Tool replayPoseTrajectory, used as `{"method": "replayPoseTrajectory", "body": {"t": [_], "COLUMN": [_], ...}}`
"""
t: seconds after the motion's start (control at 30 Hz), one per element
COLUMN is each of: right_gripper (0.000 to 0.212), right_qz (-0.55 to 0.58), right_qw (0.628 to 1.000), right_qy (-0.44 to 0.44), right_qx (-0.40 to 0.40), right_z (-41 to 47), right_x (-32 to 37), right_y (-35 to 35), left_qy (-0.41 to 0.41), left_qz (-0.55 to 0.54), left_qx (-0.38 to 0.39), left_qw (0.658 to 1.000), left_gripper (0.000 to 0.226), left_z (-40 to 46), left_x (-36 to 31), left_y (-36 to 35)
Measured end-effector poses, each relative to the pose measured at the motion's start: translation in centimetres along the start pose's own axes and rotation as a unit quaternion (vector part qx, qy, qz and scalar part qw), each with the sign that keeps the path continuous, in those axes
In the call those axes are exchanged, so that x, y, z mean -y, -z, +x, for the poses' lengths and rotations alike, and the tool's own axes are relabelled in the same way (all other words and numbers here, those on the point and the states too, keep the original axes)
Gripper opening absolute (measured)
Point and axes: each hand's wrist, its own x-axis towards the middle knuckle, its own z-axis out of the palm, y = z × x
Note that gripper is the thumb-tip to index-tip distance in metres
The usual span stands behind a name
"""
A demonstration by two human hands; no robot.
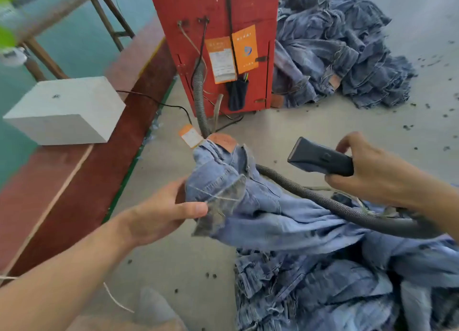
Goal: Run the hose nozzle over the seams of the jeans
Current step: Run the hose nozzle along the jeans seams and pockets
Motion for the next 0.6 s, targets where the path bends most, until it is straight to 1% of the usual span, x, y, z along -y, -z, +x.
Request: {"method": "replayPoseTrajectory", "body": {"t": [0.03,0.07,0.1,0.13,0.17,0.23,0.33,0.4,0.53,0.6], "right_gripper": [0.044,0.042,0.039,0.037,0.037,0.039,0.028,0.028,0.037,0.04], "right_qz": [0.001,-0.004,-0.012,-0.016,-0.015,-0.011,0.009,0.022,0.05,0.046], "right_qw": [1.0,1.0,0.999,0.998,0.998,0.995,0.988,0.986,0.986,0.987], "right_qy": [0.013,0.027,0.04,0.052,0.062,0.096,0.152,0.162,0.14,0.123], "right_qx": [0.005,0.007,0.007,0.007,0.007,0.002,-0.021,-0.032,-0.069,-0.089], "right_z": [-1.0,-1.9,-2.8,-3.6,-4.3,-5.6,-7.5,-8.4,-9.3,-9.5], "right_x": [-0.1,-0.3,-0.6,-0.7,-0.8,-0.7,-0.7,-0.4,0.4,0.7], "right_y": [0.2,0.2,0.1,-0.1,-0.4,-0.9,-1.7,-1.9,-2.6,-3.2], "left_qy": [0.049,0.113,0.171,0.199,0.201,0.186,0.153,0.133,0.123,0.124], "left_qz": [-0.04,-0.062,-0.054,-0.02,0.011,0.024,-0.048,-0.089,-0.111,-0.103], "left_qx": [0.024,0.019,-0.013,-0.061,-0.097,-0.131,-0.183,-0.212,-0.218,-0.194], "left_qw": [0.998,0.991,0.984,0.978,0.975,0.974,0.97,0.964,0.962,0.968], "left_gripper": [0.05,0.056,0.059,0.056,0.048,0.036,0.035,0.038,0.045,0.046], "left_z": [-1.7,-2.7,-3.2,-3.2,-2.9,-2.5,-2.4,-2.5,-1.6,-0.9], "left_x": [1.4,3.1,4.8,6.4,7.7,9.1,9.3,8.6,7.3,6.8], "left_y": [-0.8,-1.7,-2.7,-3.4,-4.0,-4.8,-4.7,-4.1,-3.4,-3.4]}}
